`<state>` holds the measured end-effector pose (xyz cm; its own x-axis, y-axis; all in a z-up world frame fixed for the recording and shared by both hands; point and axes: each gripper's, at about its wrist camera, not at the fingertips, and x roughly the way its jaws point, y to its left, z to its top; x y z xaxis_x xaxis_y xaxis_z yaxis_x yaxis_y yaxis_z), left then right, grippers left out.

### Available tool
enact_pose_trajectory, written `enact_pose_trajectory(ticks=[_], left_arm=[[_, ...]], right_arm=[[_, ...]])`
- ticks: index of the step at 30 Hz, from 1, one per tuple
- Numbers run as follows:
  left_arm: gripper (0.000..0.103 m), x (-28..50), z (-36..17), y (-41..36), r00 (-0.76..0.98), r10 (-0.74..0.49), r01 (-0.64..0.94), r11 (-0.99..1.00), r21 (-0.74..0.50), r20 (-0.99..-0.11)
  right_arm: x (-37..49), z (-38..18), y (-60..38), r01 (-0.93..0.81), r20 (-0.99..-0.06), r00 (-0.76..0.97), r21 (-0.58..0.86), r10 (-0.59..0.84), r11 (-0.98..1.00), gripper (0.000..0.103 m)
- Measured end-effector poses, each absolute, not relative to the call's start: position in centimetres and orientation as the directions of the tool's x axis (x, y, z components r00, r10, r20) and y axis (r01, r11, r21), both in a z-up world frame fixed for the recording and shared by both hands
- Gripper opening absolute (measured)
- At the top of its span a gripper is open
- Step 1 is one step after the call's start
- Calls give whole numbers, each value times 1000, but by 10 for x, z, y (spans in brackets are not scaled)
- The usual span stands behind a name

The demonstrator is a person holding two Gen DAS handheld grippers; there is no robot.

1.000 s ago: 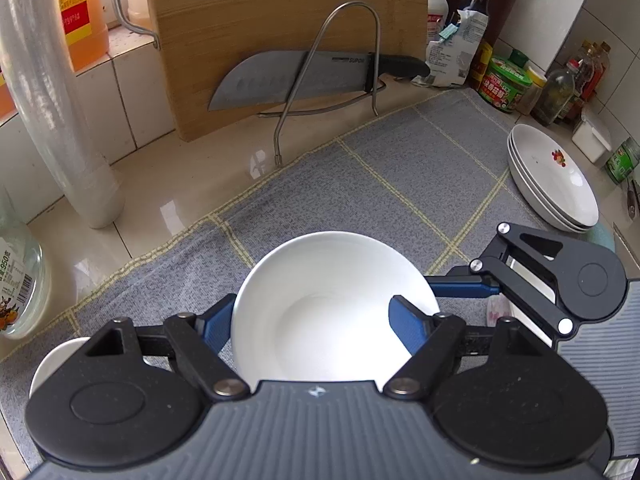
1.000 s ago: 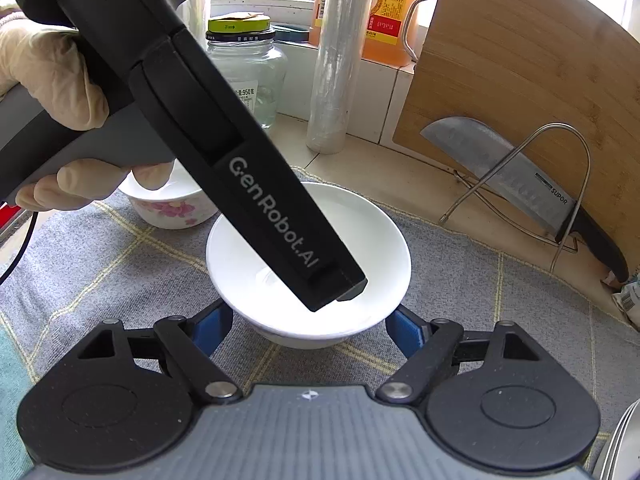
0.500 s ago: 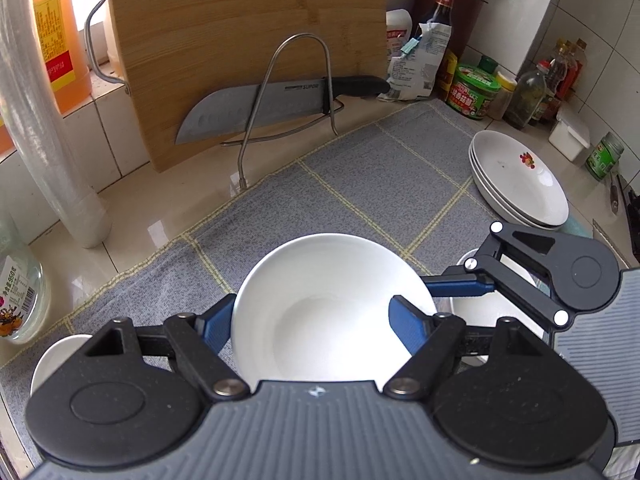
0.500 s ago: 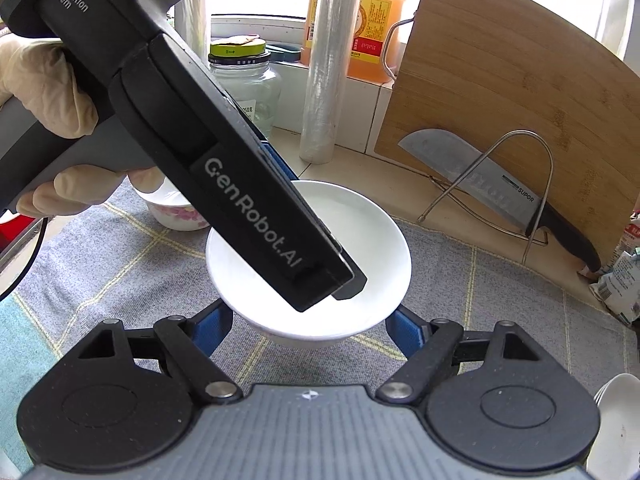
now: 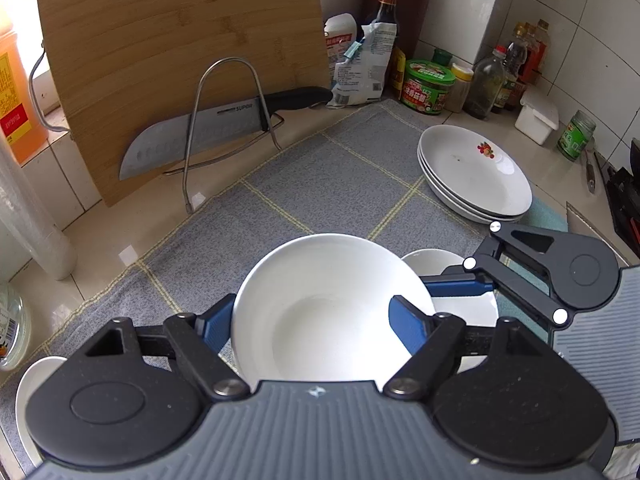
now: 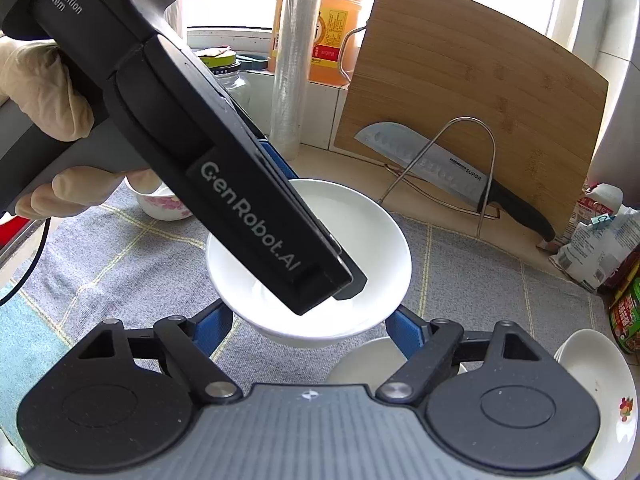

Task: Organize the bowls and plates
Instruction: 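Carry the held bowl with the left tool toward the placed bowl, then lower the bowl into the placed bowl and open the left gripper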

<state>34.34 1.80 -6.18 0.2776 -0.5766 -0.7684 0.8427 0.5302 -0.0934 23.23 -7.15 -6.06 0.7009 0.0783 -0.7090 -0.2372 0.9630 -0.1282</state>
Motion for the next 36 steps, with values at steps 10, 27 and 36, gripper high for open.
enact_pose_trajectory(ticks=[10,27,36], left_arm=[[79,327,-55,-10,247,-607,885,459,-80,-756],[80,310,-72,-59,144,-611,928,357,-108,-779],[80,309,-86,-64,117,-600,932,342,-122,-792]], right_arm=[[206,-50,-92,-159,-694,720,-153,8,975,87],[180,-56,-126,-44,-727,684,-116,-55,992,87],[182,-67,-129,-36,-756,653,-96,-49,995,87]])
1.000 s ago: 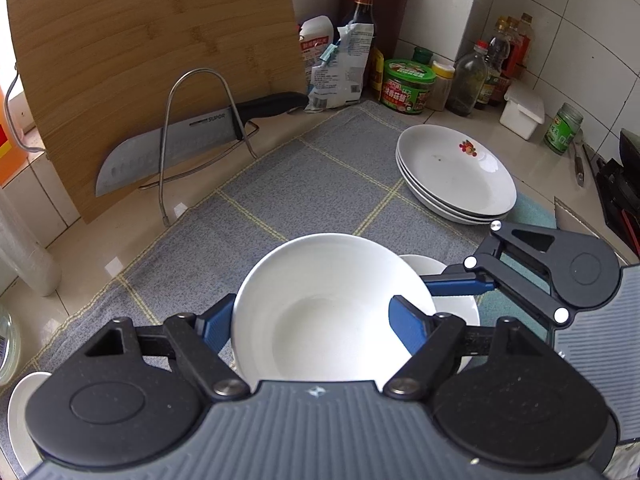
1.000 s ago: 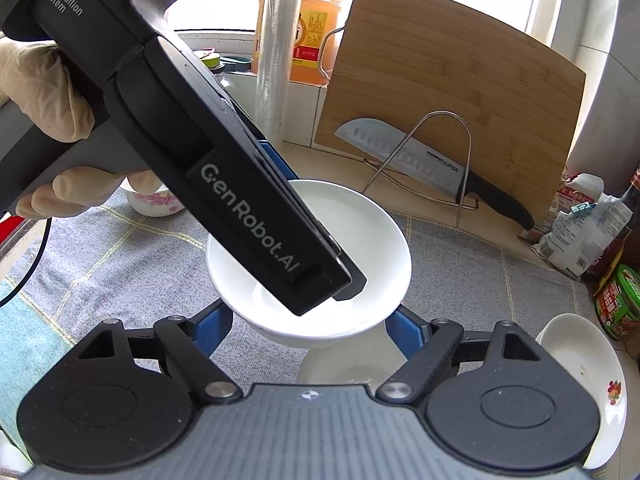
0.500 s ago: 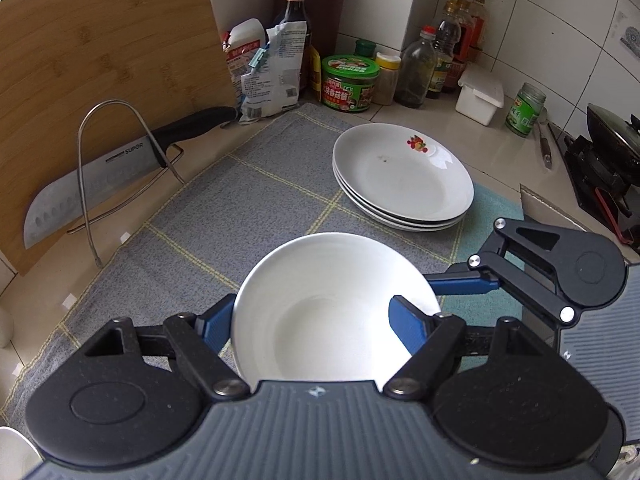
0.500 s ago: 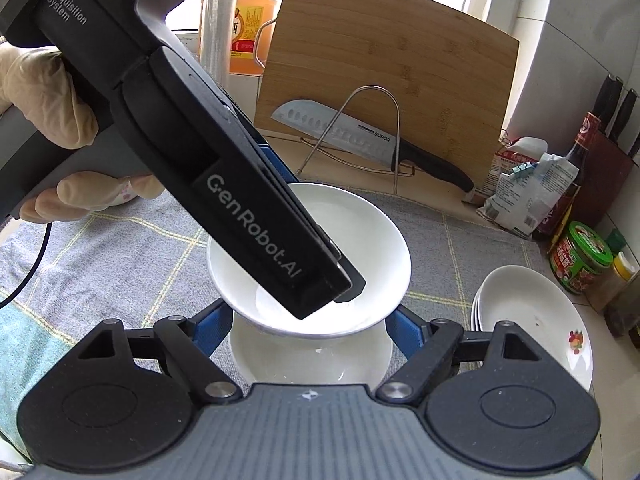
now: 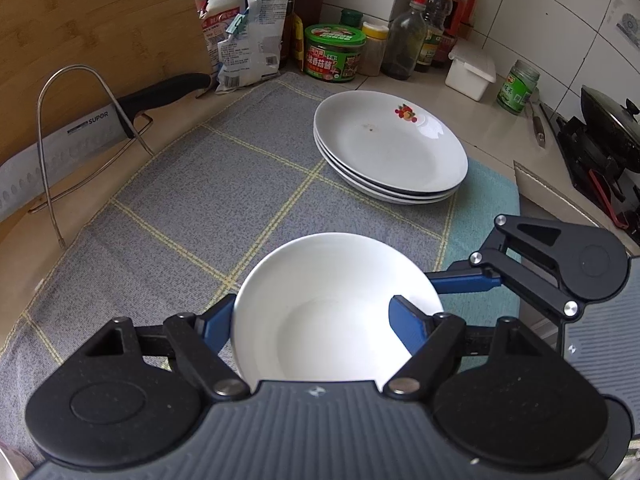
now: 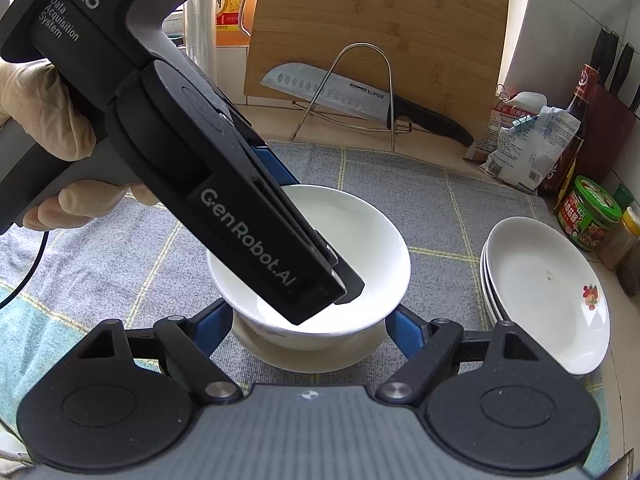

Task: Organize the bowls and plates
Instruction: 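Lower the bowl into the placed bowl and open the left gripper, then withdraw the left tool from the stacked bowls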

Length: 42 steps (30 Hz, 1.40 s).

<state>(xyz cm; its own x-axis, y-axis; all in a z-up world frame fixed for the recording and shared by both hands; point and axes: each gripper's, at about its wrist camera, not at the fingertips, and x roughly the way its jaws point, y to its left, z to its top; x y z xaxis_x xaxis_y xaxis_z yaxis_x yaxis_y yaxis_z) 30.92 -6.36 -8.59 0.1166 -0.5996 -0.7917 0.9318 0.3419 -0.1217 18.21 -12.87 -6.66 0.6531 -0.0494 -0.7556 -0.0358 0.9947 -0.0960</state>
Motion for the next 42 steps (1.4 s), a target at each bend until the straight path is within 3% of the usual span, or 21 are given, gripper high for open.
enact_pose_trajectory(ticks=[21,25,32,42], left_arm=[[80,309,-93,-65,93,-606,937,321,-137,-790],[82,310,-90,-61,97,-624,934,326,-146,-775],[87,297,-81,-52,98,-644,946,296,-129,-759],[88,284,-86,-41,124,-671,949,295,-110,-731]], right_arm=[[188,-70,-136,-18,-772,635,-43,-22,999,89],[184,-68,-135,-12,-748,663,-63,-39,998,103],[179,-60,-137,-22,-732,680,-54,-25,998,103],[172,-65,-137,-31,-744,668,-45,-13,998,103]])
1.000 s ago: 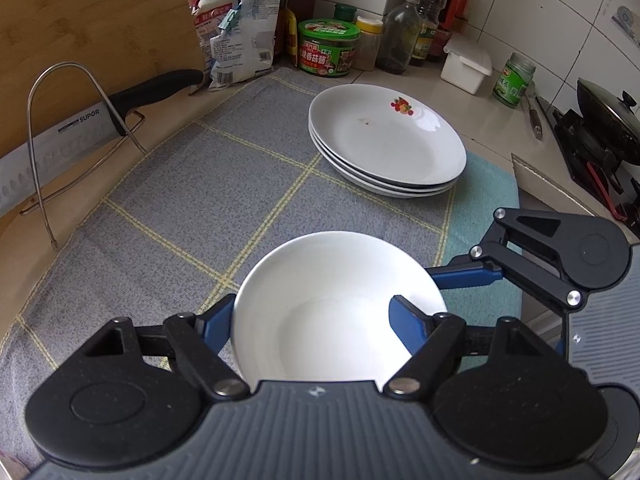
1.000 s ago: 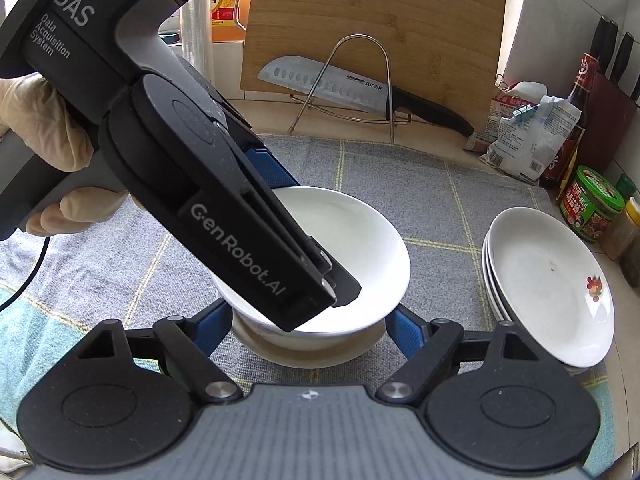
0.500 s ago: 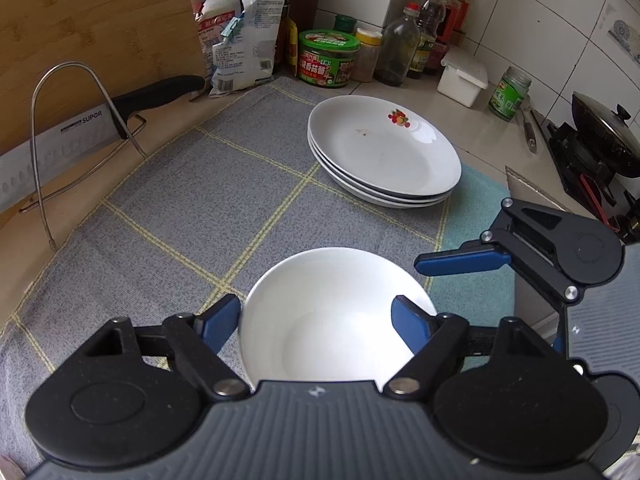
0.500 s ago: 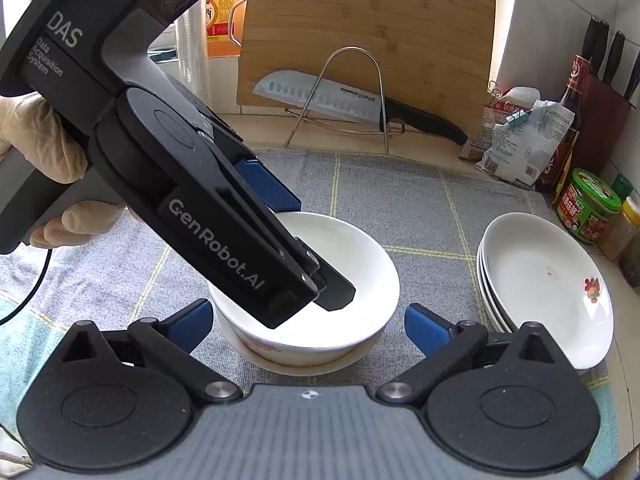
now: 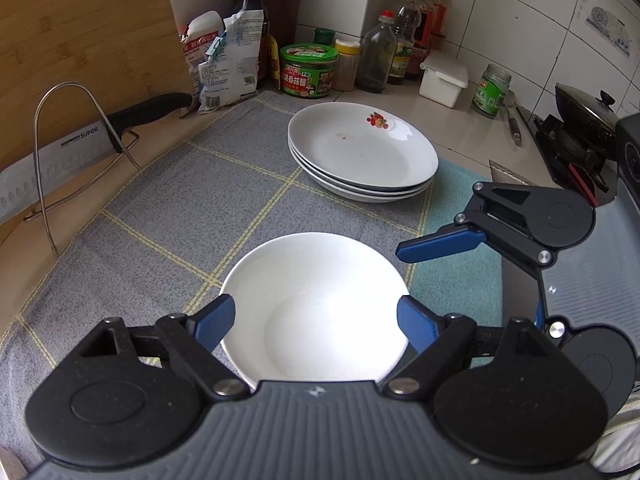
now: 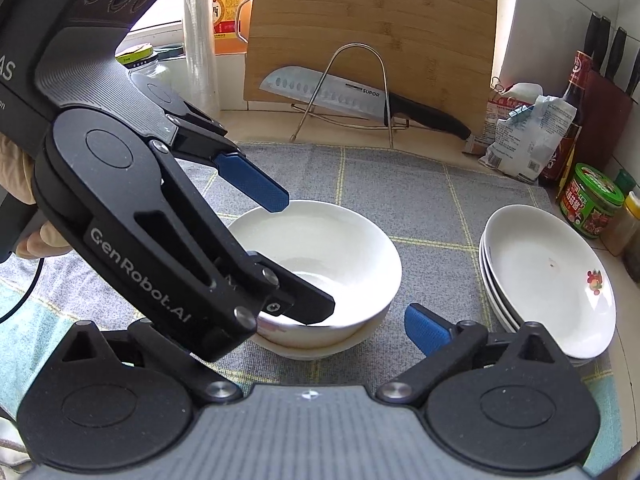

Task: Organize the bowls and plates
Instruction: 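Withdraw the left tool from the stacked bowls, then move the left tool toward the last white bowl beside the glass jar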

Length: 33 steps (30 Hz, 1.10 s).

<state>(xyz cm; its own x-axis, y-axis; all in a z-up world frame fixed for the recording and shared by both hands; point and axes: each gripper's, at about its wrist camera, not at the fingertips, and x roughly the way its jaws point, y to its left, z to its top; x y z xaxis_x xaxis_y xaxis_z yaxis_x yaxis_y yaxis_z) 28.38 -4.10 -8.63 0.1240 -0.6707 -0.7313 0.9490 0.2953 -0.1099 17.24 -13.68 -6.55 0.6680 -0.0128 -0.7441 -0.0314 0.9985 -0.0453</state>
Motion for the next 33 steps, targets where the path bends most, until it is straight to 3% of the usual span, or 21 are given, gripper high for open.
enact_pose_trajectory(ticks=[6,12,14,18,25,33], left_arm=[[88,283,-92,-36,102,-687,932,320,-173,-720],[88,271,-83,-28,194,-692,918,378,-119,-695],[95,269,-77,-20,225,-705,899,416,-135,-672],[98,264,-71,-2,332,-700,840,525,-140,-632],[100,258,-77,35,517,-581,658,739,-142,-629],[101,251,-97,93,650,-368,460,887,-40,-665]], right_arm=[[168,-66,-141,-30,-745,666,-36,-7,999,103],[164,-65,-144,-36,-739,674,-33,-1,999,103],[163,-63,-146,-38,-734,679,-33,2,999,103],[162,-60,-149,-56,-722,692,-34,14,998,103],[166,-56,-155,-136,-706,703,-24,80,990,103],[177,-44,-139,-207,-687,718,-58,112,977,103]])
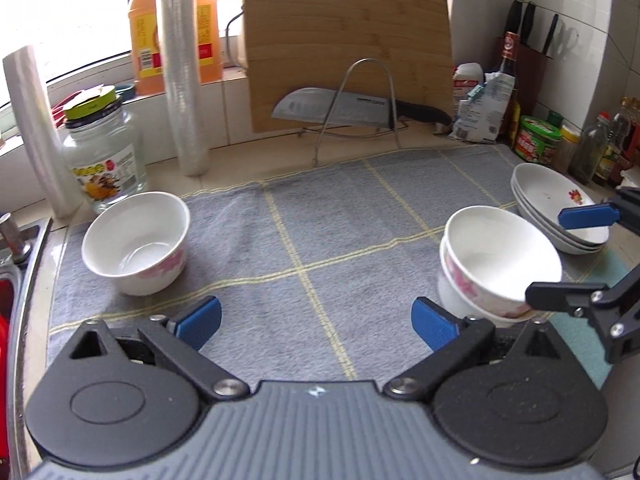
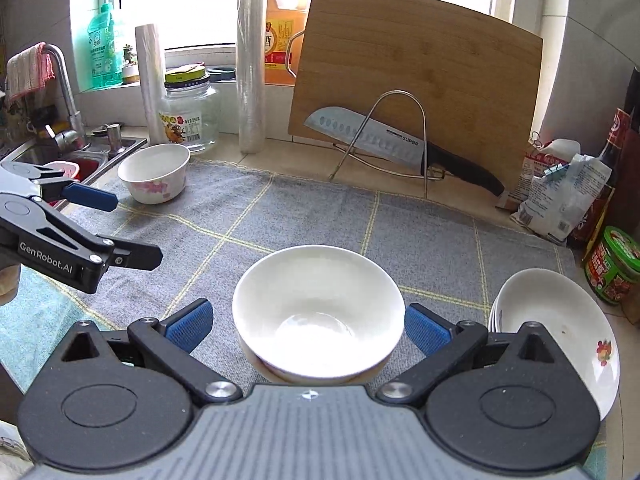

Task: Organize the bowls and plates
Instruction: 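Move the left tool toward the last white bowl beside the glass jar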

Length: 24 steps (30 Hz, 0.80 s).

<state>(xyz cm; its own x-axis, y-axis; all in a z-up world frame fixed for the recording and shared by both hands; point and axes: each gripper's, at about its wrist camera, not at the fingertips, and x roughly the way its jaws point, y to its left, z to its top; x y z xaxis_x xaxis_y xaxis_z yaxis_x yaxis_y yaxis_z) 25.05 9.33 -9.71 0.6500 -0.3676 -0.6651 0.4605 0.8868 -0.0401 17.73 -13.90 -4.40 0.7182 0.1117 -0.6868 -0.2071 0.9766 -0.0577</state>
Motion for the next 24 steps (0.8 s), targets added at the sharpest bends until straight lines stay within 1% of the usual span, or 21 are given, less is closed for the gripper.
enact_pose_trajectory(ticks=[4,7,13,22,24], left_arm=[[101,260,-108,126,668,-325,411,911,-31,-670],[101,268,-115,147,666,-333,425,905,-29,-668],[101,293,-139,180,631,-349,444,895,-46,-693],[101,339,-157,185,615,-359,444,894,-68,-702],[102,341,-159,184,627,-366,444,893,-71,-687]], right_arm=[[183,-36,-118,-203,-672,733,-68,106,977,103],[191,-34,-96,-182,-678,731,-86,76,979,103],[206,-34,-40,-173,-684,729,-137,34,975,103],[233,-37,13,-246,-709,704,-195,37,950,103],[244,-39,16,-263,-717,695,-195,45,945,103]])
